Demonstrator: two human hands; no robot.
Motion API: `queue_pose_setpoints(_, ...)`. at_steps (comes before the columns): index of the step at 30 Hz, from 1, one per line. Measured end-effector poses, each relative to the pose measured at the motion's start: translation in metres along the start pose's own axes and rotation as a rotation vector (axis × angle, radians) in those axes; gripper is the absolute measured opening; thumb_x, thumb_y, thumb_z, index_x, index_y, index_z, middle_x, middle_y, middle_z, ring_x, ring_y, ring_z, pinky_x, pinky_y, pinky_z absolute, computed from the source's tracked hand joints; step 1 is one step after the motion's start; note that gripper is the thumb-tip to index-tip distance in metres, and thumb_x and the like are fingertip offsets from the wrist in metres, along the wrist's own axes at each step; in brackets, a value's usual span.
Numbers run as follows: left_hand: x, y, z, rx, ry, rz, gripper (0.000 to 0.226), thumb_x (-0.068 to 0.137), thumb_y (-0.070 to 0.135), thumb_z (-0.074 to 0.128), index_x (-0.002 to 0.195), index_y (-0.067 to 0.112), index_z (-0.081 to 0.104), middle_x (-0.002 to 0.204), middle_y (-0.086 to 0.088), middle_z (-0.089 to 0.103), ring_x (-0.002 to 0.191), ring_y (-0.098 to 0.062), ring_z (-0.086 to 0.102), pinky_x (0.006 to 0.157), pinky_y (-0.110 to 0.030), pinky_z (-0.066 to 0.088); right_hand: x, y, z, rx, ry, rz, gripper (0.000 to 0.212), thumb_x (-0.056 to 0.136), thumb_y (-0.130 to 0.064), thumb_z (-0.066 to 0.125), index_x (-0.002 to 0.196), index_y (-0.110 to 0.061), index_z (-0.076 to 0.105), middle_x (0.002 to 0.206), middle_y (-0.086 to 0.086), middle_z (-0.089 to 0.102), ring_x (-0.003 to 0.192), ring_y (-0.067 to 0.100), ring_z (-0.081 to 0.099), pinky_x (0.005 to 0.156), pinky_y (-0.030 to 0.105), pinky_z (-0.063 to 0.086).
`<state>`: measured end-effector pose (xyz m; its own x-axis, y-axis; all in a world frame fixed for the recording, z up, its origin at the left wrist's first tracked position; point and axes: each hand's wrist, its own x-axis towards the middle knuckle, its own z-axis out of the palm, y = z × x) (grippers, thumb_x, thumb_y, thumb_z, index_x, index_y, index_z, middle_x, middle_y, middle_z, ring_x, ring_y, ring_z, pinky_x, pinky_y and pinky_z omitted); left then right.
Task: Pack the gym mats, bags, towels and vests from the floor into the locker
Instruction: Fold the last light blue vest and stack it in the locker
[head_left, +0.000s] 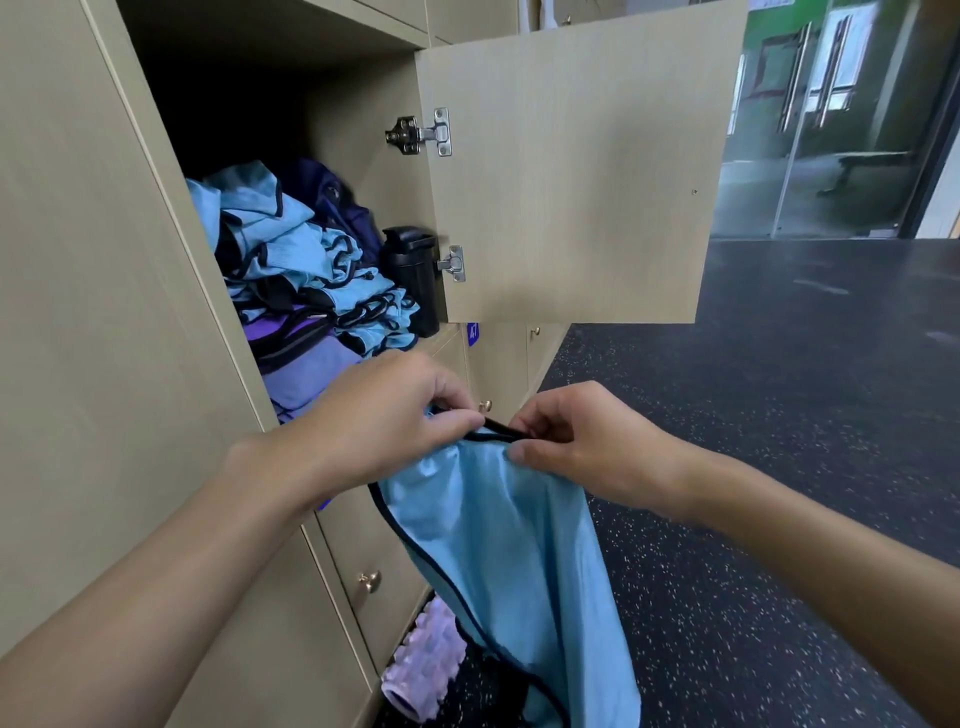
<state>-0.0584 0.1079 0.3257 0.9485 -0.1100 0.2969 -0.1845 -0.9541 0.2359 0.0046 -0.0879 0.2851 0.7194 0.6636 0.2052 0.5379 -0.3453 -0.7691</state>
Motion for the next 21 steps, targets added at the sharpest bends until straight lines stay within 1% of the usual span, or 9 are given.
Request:
queue_pose_setpoints(4, -0.002, -0.01, -0.012, 0.255, 0.115, -0.006, 0.018, 0.093, 0.048, 0.059, 0.091, 0.036, 0.072, 0.081, 0.018, 0.067, 0.081, -0.005, 0.059, 0.066, -0.027, 0.045, 0.0, 0.001, -0.009, 0.007, 0.031, 0.027, 0.013, 0.092, -0.018, 0.068, 0.079, -0.018, 0.067, 0.059, -0.012, 0.054, 0.048, -0.002, 0.042, 0.049, 0.011, 0.034)
queue_pose_setpoints(6, -0.003, -0.01, -0.008, 0.114, 0.144, 0.032, 0.024, 0.089, 0.054, 0.062, 0.105, 0.038, 0.072, 0.097, 0.023, 0.068, 0.095, -0.001, 0.062, 0.078, -0.026, 0.048, 0.0, -0.001, -0.011, -0.004, 0.044, 0.01, 0.014, 0.093, -0.017, 0.068, 0.078, -0.018, 0.066, 0.058, -0.012, 0.052, 0.048, -0.001, 0.041, 0.049, 0.012, 0.034)
queue_pose_setpoints(9, -0.004, -0.002, 0.006, -0.158, 0.014, 0.044, 0.077, 0.068, 0.076, 0.069, 0.134, 0.038, 0.06, 0.125, 0.026, 0.064, 0.119, 0.008, 0.054, 0.106, -0.024, 0.042, 0.001, -0.004, -0.009, -0.006, 0.045, -0.032, 0.019, 0.092, -0.015, 0.068, 0.075, -0.022, 0.064, 0.051, -0.017, 0.052, 0.046, -0.001, 0.043, 0.048, 0.01, 0.033)
queue_pose_setpoints(10, -0.003, -0.001, 0.012, -0.189, -0.023, 0.055, 0.078, 0.065, 0.077, 0.071, 0.133, 0.039, 0.06, 0.124, 0.024, 0.066, 0.117, 0.008, 0.056, 0.106, -0.026, 0.044, 0.001, -0.005, -0.008, 0.0, 0.047, -0.045, 0.019, 0.092, -0.015, 0.068, 0.075, -0.023, 0.064, 0.052, -0.017, 0.053, 0.047, -0.001, 0.044, 0.049, 0.01, 0.034)
queue_pose_setpoints(12, -0.002, -0.002, 0.02, -0.222, -0.052, 0.083, 0.047, 0.073, 0.059, 0.074, 0.115, 0.04, 0.071, 0.102, 0.018, 0.073, 0.094, 0.001, 0.066, 0.09, -0.034, 0.053, 0.0, -0.006, -0.008, 0.008, 0.054, -0.056, 0.017, 0.092, -0.016, 0.069, 0.076, -0.023, 0.066, 0.058, -0.014, 0.055, 0.05, -0.001, 0.044, 0.051, 0.012, 0.036)
queue_pose_setpoints(14, 0.0, -0.002, 0.02, -0.239, -0.026, 0.087, 0.014, 0.085, 0.037, 0.074, 0.098, 0.031, 0.075, 0.078, 0.009, 0.071, 0.072, -0.01, 0.064, 0.071, -0.041, 0.054, -0.002, -0.006, -0.011, 0.007, 0.042, -0.043, 0.014, 0.092, -0.018, 0.069, 0.079, -0.021, 0.068, 0.062, -0.008, 0.057, 0.053, 0.0, 0.044, 0.052, 0.014, 0.036)
queue_pose_setpoints(15, 0.001, -0.003, 0.018, -0.238, -0.001, 0.081, 0.007, 0.088, 0.032, 0.072, 0.093, 0.028, 0.076, 0.074, 0.006, 0.07, 0.068, -0.013, 0.063, 0.067, -0.041, 0.053, -0.003, -0.005, -0.013, 0.011, 0.026, -0.032, 0.012, 0.092, -0.019, 0.069, 0.08, -0.018, 0.069, 0.064, -0.004, 0.061, 0.055, 0.002, 0.046, 0.053, 0.015, 0.038)
queue_pose_setpoints(18, 0.001, -0.013, 0.007, -0.166, 0.101, 0.029, 0.007, 0.092, 0.027, 0.069, 0.09, 0.026, 0.075, 0.077, 0.008, 0.07, 0.071, -0.009, 0.062, 0.068, -0.035, 0.051, -0.006, 0.0, -0.019, 0.035, -0.004, 0.019, 0.013, 0.092, -0.022, 0.07, 0.087, -0.011, 0.071, 0.085, 0.017, 0.071, 0.067, 0.012, 0.054, 0.064, 0.03, 0.046)
queue_pose_setpoints(21, 0.0, -0.027, -0.002, 0.008, 0.212, -0.083, 0.006, 0.093, 0.031, 0.066, 0.089, 0.033, 0.071, 0.086, 0.014, 0.071, 0.084, -0.01, 0.064, 0.079, -0.039, 0.053, -0.007, 0.006, -0.026, 0.028, 0.033, 0.053, 0.014, 0.092, -0.023, 0.069, 0.087, -0.01, 0.07, 0.087, 0.018, 0.071, 0.068, 0.012, 0.054, 0.066, 0.031, 0.045)
